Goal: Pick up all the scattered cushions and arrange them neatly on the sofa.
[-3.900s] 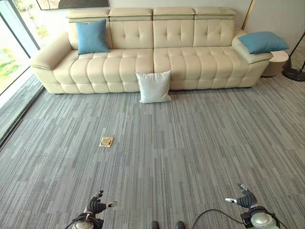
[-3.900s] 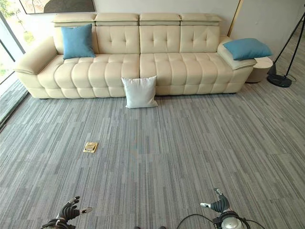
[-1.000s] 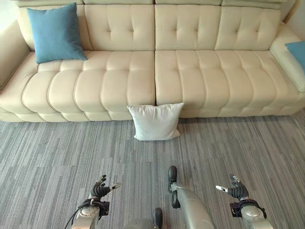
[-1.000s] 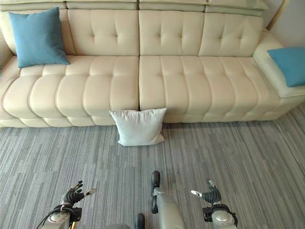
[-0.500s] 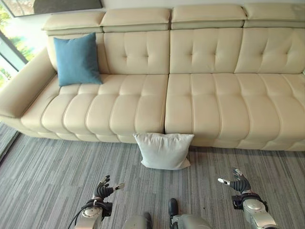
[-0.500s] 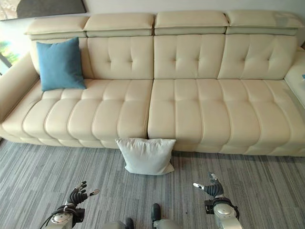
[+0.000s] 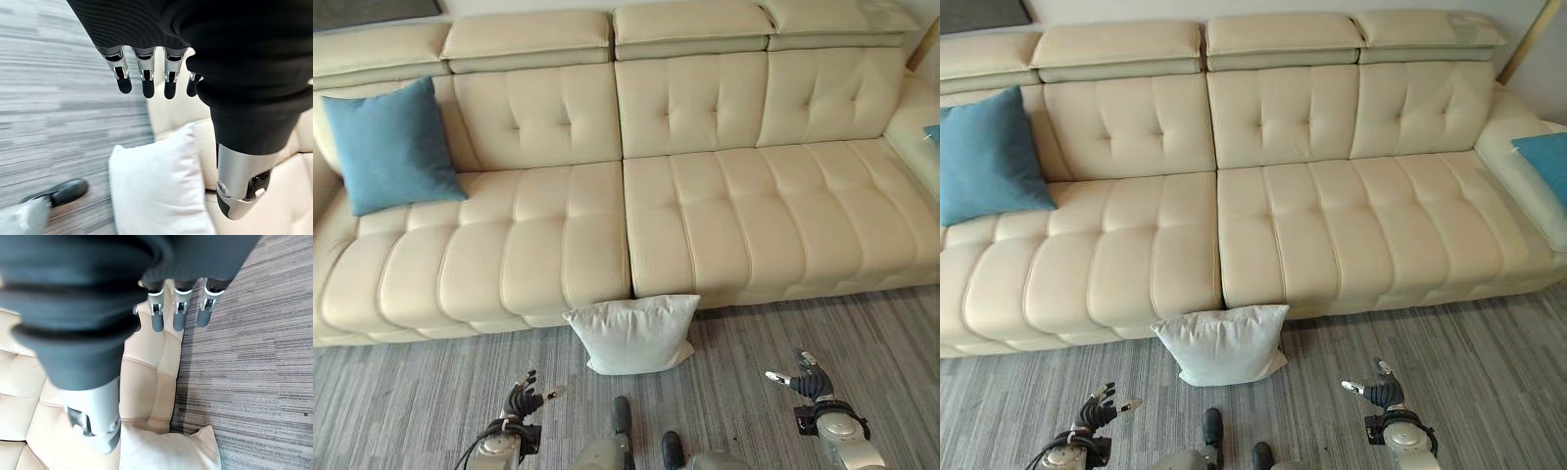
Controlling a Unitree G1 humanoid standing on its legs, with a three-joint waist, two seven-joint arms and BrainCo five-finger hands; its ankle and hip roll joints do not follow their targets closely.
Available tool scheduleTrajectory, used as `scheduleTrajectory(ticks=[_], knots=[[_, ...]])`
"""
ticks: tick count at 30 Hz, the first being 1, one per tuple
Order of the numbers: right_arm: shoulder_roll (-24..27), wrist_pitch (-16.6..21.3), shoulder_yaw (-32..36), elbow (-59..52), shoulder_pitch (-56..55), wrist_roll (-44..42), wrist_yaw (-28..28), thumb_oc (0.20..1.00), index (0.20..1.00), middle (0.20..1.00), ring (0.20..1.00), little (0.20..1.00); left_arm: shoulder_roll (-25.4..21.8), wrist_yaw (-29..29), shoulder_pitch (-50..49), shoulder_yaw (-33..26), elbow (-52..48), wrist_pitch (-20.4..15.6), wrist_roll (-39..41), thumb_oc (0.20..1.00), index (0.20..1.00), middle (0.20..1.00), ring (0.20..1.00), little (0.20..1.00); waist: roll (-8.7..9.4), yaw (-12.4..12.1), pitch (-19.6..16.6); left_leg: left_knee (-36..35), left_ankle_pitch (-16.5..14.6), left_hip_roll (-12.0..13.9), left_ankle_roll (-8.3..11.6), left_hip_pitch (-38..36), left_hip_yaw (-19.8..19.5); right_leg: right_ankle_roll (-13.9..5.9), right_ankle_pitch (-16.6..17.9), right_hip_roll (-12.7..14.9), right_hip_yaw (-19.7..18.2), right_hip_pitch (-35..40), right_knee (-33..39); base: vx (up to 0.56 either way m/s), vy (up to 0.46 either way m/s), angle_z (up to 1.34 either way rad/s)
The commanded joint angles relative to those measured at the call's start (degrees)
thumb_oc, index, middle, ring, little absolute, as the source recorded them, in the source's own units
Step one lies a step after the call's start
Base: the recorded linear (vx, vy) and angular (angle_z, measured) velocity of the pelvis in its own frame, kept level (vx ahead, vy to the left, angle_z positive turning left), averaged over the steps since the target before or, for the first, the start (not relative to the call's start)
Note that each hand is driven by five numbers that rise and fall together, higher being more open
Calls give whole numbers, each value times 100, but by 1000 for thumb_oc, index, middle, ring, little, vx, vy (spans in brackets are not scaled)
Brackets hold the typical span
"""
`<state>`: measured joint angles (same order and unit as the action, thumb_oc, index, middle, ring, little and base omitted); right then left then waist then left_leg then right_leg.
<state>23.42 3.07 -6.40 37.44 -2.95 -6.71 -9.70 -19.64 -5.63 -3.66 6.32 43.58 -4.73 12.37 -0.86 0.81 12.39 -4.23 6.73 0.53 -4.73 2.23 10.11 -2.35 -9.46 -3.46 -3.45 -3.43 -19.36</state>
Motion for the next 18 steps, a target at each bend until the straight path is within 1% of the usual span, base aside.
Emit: scheduleTrajectory(ticks=[1, 2, 3, 4, 5, 6, 7, 9, 14, 17, 18], knots=[[-8, 106, -161, -285, 77, 42, -3, 1000, 1000, 1000, 1000, 1000, -352, -92, -136, -264, -217, -184, 45, 1000, 1000, 1000, 1000, 1000, 258, -163, -36, 1197, -1090, -57, 164, 395, -48, -407, 946, 957, 218, -381, 21, 61, 93, -53], [-17, 89, -164, -263, 89, 49, 6, 1000, 1000, 1000, 1000, 1000, -351, -100, -152, -286, -233, -181, 58, 1000, 1000, 1000, 1000, 1000, 253, -163, -13, 1208, -1149, -62, 147, 326, -44, -393, 948, 1033, 348, -470, 16, 89, 50, -58], [2, 87, -174, -241, 130, 54, -7, 1000, 1000, 1000, 1000, 1000, -361, -114, -144, -305, -221, -191, 77, 1000, 1000, 1000, 1000, 1000, 232, -177, -24, 1181, -1169, -47, 156, 286, -22, -361, 962, 1084, 500, -597, 174, 74, 17, -56], [4, 88, -175, -240, 130, 54, -7, 1000, 1000, 1000, 1000, 1000, -359, -114, -145, -305, -220, -192, 77, 1000, 1000, 1000, 1000, 1000, 229, -163, -5, 1193, -1192, -50, 155, 264, -37, -363, 937, 1089, 514, -569, 159, 146, 16, -17], [36, 66, -179, -222, 167, 70, -17, 1000, 1000, 1000, 1000, 1000, -344, -110, -120, -299, -141, -203, 100, 1000, 1000, 1000, 1000, 1000, 204, -116, 10, 1143, -1254, -92, 168, 112, -115, -347, 949, 1063, 662, -736, 447, 162, 3, -8], [65, 59, -188, -224, 167, 95, -69, 1000, 1000, 1000, 1000, 1000, -351, -153, -96, -291, -79, -182, 93, 1000, 1000, 1000, 1000, 1000, 223, -81, 9, 1113, -1262, -148, 167, 54, -170, -339, 999, 1012, 635, -843, 620, 194, -18, 3], [68, 51, -147, -193, 129, 40, -51, 1000, 1000, 1000, 1000, 1000, -353, -158, -83, -276, -62, -217, 57, 1000, 1000, 1000, 1000, 1000, 250, -41, 16, 1185, -1319, -189, 187, 38, -235, -401, 985, 1034, 624, -692, 801, 138, -45, 8], [67, 57, -131, -157, 87, 11, -51, 1000, 1000, 1000, 1000, 1000, -310, -163, -87, -248, -72, -220, 60, 1000, 1000, 1000, 1000, 1000, 299, -45, 7, 1310, -1394, -238, 209, 28, -279, -354, 961, 1041, 637, -543, 923, 126, -67, 48], [103, 62, -111, 61, 161, -27, -100, 1000, 1000, 1000, 1000, 1000, -277, -195, -120, -359, 0, -208, 178, 1000, 1000, 1000, 1000, 1000, 365, -126, -155, 1245, -1315, -202, 328, 51, -402, -267, 993, 1037, 881, -228, 1292, 106, -105, 45], [145, 58, -123, 85, 232, -23, -150, 1000, 1000, 1000, 1000, 1000, -307, -249, -53, -424, 125, -210, 250, 1000, 1000, 1000, 1000, 1000, 381, -173, -147, 1267, -1306, -183, 367, 145, -468, -243, 954, 1051, 1002, -191, 1319, 16, -71, 24], [183, 71, -148, 88, 312, -2, -183, 1000, 1000, 1000, 1000, 1000, -344, -278, 33, -416, 193, -213, 267, 1000, 1000, 1000, 1000, 1000, 393, -187, -93, 1367, -1319, -172, 381, 297, -502, -223, 913, 1069, 1055, -258, 1253, -79, -63, 33]])
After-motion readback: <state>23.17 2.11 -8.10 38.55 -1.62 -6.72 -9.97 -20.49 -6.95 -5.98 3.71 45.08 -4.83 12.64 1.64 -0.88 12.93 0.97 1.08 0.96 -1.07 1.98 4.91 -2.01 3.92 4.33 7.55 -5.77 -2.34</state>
